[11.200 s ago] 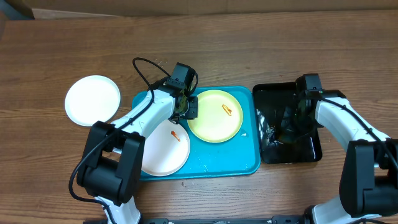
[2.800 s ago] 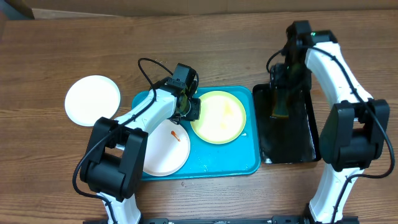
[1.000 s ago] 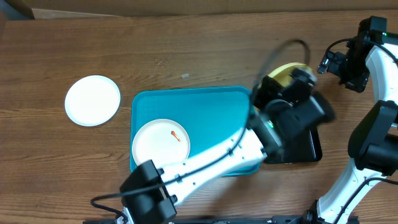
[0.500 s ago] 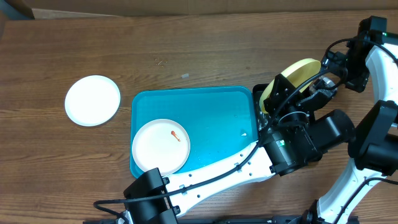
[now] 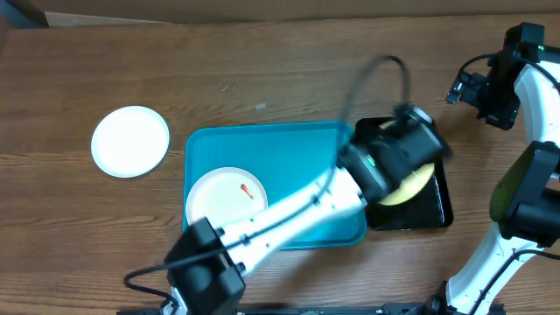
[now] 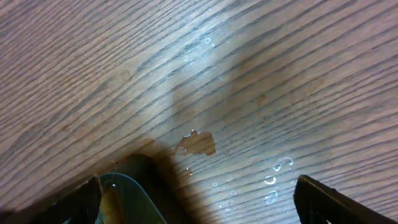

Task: Clean dirty plates on tray and stack at the side
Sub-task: 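Lift the yellow plate with the left gripper and carry it left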

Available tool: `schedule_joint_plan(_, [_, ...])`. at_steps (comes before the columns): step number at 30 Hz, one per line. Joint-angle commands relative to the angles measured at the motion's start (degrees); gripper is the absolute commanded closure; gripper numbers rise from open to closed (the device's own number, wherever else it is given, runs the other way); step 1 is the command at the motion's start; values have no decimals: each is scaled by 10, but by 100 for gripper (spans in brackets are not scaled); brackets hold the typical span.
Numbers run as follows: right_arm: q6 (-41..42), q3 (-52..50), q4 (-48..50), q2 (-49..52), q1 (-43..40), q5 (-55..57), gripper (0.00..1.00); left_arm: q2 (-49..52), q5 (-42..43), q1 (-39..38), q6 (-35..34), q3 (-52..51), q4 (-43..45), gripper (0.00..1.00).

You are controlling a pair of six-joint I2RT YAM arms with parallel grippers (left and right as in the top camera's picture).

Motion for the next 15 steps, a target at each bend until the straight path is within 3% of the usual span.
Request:
schedule_joint_plan(1, [4,9,1,-13,-1,-3,0,3,212,110,-92,13,-24,96])
schedule_joint_plan(7, [4,9,1,-13,-1,-3,0,3,411,335,-112,13,-96,96])
schedule_joint_plan(15, [4,9,1,-13,-1,-3,0,3,403,611,-112,12,-185,96])
